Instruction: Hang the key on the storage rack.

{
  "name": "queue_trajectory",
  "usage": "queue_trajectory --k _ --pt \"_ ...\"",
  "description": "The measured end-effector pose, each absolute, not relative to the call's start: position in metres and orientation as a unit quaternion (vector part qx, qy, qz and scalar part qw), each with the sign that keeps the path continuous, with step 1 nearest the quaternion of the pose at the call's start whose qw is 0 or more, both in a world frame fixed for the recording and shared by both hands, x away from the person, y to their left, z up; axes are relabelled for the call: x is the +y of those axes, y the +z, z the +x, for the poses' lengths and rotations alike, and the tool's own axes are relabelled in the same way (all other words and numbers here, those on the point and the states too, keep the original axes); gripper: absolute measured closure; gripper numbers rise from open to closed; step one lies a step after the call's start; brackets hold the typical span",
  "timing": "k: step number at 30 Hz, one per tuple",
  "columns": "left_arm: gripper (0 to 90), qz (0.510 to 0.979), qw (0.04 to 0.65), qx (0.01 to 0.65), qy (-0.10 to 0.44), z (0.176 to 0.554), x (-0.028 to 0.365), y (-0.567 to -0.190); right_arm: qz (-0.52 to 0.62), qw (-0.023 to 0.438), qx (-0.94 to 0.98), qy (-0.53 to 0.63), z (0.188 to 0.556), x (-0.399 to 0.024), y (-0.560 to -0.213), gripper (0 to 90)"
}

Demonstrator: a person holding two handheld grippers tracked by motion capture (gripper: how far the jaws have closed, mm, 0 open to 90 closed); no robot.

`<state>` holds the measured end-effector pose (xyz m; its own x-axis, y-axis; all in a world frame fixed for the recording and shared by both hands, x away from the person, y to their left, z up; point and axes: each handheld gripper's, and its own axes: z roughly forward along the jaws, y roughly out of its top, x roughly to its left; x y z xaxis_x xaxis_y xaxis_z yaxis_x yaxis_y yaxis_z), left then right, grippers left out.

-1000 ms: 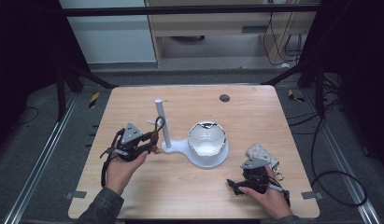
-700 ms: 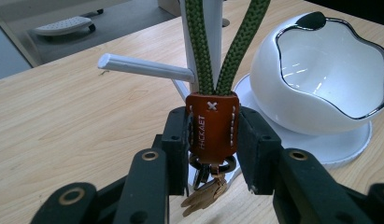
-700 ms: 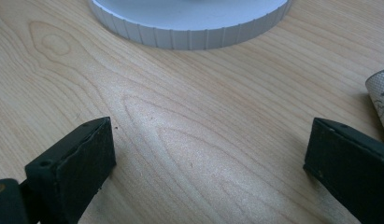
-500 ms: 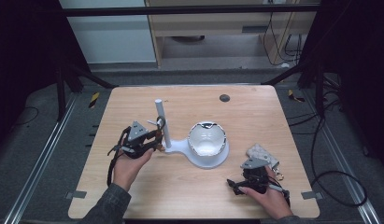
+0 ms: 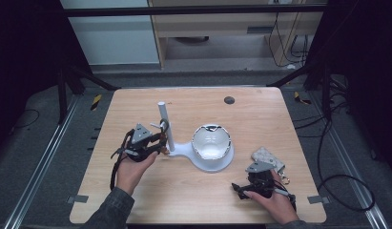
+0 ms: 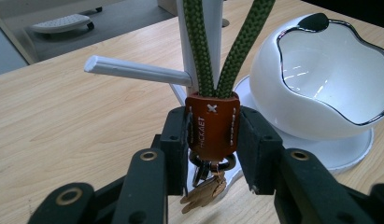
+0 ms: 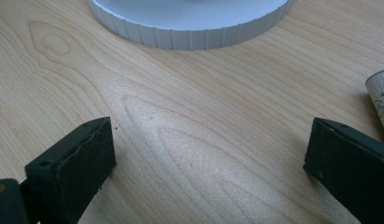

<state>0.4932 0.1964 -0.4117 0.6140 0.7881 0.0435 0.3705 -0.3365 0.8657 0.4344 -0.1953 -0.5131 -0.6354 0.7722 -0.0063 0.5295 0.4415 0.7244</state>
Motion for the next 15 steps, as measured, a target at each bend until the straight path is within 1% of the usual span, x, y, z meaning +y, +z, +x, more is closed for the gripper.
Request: queue_trajectory --k 4,11,15 --pt "63.2 0.783 0.439 0.372 0.237 0.4926 0.1963 -0.4124 0.391 0.171 0.832 0.355 0.4344 -0.1953 -0.5131 1.8" --pt "52.2 0.784 0.434 0.377 0.236 0.4881 0.2000 -0.4156 0.391 0.171 0.832 0.355 0.4344 -0.1953 -0.5131 1.8" --pt "45.0 0.792 0.421 0.375 0.234 0.4839 0.2053 -0.4187 0.391 0.171 0.832 0.355 0.4344 -0.1953 -0.5131 1.8"
